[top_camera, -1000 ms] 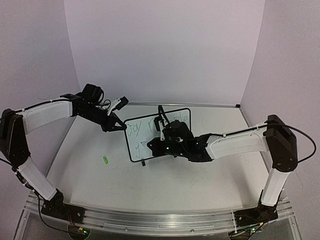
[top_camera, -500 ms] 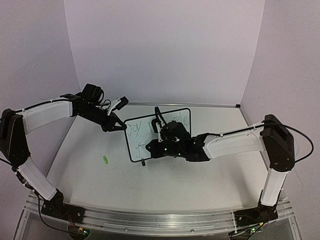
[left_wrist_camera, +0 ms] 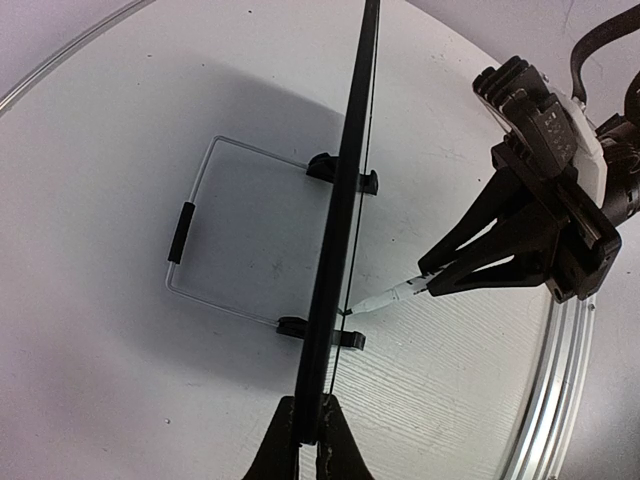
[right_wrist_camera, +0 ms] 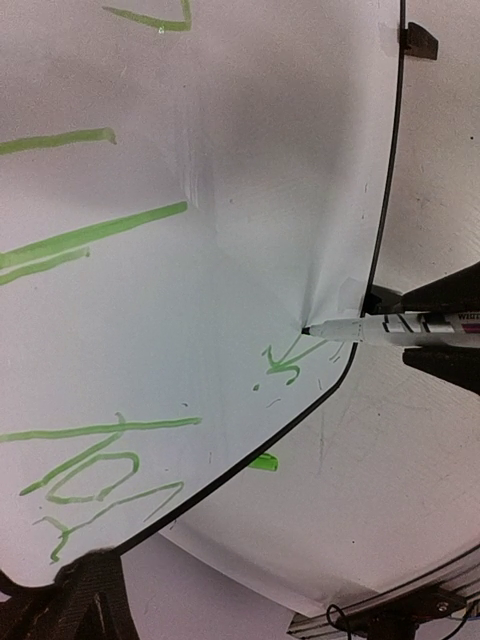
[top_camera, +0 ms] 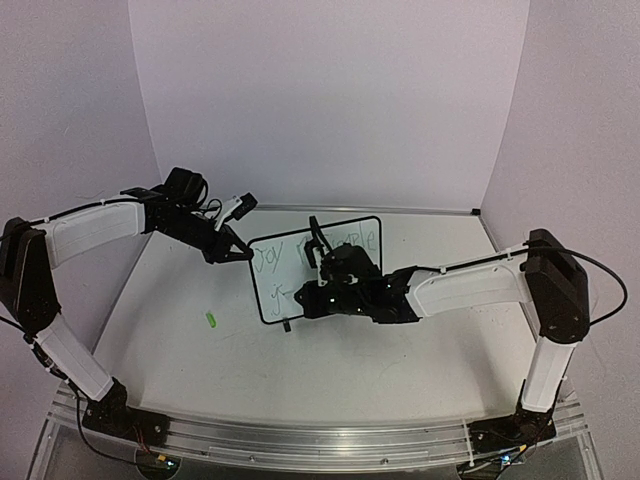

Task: Write a sentence on the whiteboard
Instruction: Write on the whiteboard with the whiteboard marker without the cap.

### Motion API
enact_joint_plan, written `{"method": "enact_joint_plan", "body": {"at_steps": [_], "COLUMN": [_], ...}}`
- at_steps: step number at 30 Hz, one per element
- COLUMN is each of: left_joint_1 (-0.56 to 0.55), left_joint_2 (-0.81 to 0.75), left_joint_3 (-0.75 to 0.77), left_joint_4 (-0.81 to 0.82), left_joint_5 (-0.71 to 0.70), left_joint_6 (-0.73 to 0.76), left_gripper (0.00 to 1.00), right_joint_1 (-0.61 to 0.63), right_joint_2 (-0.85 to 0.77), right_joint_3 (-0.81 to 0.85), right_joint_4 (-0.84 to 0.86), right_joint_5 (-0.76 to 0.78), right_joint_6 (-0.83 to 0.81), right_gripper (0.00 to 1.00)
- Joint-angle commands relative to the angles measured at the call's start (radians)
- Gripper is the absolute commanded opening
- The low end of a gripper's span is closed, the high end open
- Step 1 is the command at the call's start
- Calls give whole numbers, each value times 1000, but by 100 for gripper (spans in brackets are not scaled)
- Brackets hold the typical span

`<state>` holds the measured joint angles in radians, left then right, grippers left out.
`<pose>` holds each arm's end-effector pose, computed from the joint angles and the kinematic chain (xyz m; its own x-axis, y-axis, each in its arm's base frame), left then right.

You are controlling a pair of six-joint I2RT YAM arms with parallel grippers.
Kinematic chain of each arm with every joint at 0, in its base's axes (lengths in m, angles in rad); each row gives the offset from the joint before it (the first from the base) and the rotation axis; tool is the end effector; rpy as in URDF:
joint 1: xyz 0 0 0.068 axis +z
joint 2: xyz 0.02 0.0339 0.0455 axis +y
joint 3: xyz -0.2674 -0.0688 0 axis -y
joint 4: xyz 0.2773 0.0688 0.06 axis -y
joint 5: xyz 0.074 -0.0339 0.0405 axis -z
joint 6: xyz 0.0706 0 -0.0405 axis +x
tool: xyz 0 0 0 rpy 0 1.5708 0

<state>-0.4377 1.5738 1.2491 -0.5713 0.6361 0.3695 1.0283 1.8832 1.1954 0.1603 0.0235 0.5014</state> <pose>0.3304 -0.2009 0.2472 -0.4150 0.5149 -0.7501 0.8868 0.4132 -0.2069 0.2490 0.4098 0.1655 -0.6344 -0.1216 -0.7634 -0.6167 0.6751 0.4049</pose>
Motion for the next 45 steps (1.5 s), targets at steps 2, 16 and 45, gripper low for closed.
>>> {"method": "enact_joint_plan", "body": {"at_steps": [2,16,45], "left_joint_1": [-9,-9,-10], "left_joint_2": [18,17,23], "left_joint_3": [6,6,6], "left_joint_4": [-36,-38,-37], "left_joint_5": [-88,-90,-90], "left_joint_6": [42,42,42], "left_gripper": [0,0,0], "right_joint_1": [-6,-6,-6], "right_joint_2": [-39,-70,-87], "right_joint_3": [35,42,3], "right_joint_4": [7,24,81], "right_joint_5": [65,63,8], "right_joint_6": [-9,-14,-8], "right_gripper": [0,0,0]}}
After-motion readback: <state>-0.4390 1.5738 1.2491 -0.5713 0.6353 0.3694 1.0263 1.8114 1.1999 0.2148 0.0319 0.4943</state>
